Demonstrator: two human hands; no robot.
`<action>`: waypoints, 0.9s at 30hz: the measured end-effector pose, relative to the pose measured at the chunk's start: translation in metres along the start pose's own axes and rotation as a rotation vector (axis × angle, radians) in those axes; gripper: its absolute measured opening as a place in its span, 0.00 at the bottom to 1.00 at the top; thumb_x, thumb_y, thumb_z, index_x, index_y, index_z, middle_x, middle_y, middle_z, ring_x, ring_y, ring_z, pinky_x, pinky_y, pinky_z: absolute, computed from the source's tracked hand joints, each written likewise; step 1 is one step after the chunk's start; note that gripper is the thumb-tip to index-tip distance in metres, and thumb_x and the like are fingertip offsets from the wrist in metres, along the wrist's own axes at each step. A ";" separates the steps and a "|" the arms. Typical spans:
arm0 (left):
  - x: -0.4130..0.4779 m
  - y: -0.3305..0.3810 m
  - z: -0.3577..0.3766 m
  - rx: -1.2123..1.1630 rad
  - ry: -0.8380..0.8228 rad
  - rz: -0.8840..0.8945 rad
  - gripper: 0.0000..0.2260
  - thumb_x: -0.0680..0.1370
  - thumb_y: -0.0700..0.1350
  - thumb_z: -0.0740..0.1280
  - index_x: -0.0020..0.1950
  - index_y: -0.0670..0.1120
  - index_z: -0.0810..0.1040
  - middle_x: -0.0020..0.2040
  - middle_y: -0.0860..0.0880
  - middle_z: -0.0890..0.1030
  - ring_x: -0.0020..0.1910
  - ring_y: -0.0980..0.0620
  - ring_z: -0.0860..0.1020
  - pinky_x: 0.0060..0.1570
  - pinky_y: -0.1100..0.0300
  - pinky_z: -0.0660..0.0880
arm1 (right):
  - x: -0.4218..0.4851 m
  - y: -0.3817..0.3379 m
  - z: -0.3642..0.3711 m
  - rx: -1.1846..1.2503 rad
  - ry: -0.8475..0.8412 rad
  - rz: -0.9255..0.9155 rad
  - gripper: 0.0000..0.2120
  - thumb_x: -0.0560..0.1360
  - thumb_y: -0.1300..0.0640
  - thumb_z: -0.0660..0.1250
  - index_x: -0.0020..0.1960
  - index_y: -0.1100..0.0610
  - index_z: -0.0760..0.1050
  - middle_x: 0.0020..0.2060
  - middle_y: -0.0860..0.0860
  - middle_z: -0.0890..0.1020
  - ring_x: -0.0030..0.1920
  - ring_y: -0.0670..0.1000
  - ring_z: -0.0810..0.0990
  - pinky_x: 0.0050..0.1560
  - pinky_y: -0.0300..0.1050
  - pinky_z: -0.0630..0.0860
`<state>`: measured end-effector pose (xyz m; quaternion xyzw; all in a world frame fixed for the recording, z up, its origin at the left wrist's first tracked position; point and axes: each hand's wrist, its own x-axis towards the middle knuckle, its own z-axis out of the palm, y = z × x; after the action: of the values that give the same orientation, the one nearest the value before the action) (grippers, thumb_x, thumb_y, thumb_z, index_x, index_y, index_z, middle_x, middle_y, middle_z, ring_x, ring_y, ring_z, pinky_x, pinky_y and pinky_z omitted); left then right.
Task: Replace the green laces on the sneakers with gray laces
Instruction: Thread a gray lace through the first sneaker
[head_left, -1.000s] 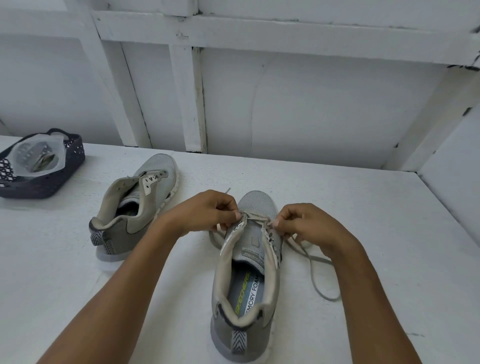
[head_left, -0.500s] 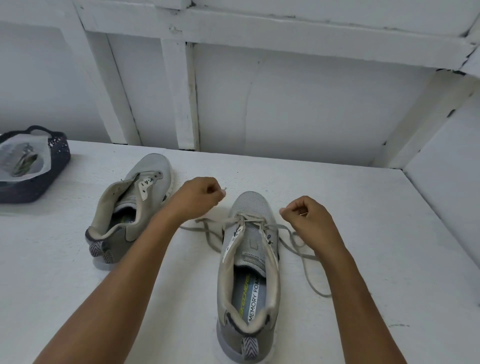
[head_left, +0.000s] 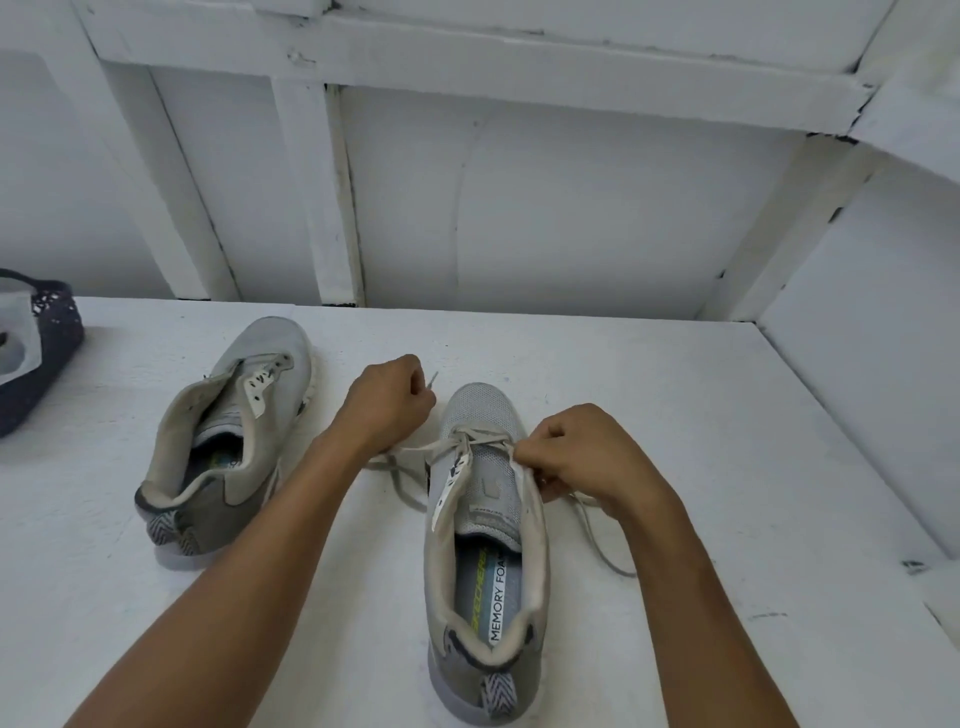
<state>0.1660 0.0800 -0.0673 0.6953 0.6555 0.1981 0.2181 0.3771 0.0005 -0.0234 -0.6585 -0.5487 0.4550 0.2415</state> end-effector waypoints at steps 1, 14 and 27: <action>-0.004 0.004 -0.006 -0.069 0.005 0.018 0.03 0.77 0.43 0.66 0.43 0.45 0.75 0.38 0.50 0.78 0.38 0.51 0.74 0.34 0.58 0.68 | 0.000 0.000 -0.001 0.014 -0.008 -0.009 0.10 0.72 0.62 0.72 0.39 0.70 0.81 0.27 0.54 0.80 0.29 0.50 0.81 0.35 0.45 0.81; -0.045 0.046 -0.032 -0.218 -0.209 0.154 0.05 0.76 0.41 0.71 0.44 0.50 0.85 0.31 0.59 0.80 0.28 0.65 0.74 0.32 0.72 0.68 | 0.011 0.001 -0.004 0.175 0.013 0.006 0.07 0.73 0.64 0.71 0.41 0.69 0.81 0.31 0.58 0.82 0.30 0.51 0.82 0.31 0.41 0.79; -0.038 0.064 -0.023 -0.043 -0.269 0.174 0.02 0.73 0.44 0.73 0.44 0.47 0.86 0.31 0.59 0.79 0.30 0.69 0.75 0.30 0.74 0.68 | 0.009 0.008 -0.007 0.332 -0.024 0.047 0.05 0.74 0.67 0.69 0.41 0.68 0.82 0.31 0.57 0.82 0.29 0.50 0.82 0.31 0.40 0.79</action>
<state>0.2039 0.0402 -0.0122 0.7648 0.5535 0.1355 0.3007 0.3869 0.0086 -0.0294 -0.6167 -0.4535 0.5526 0.3297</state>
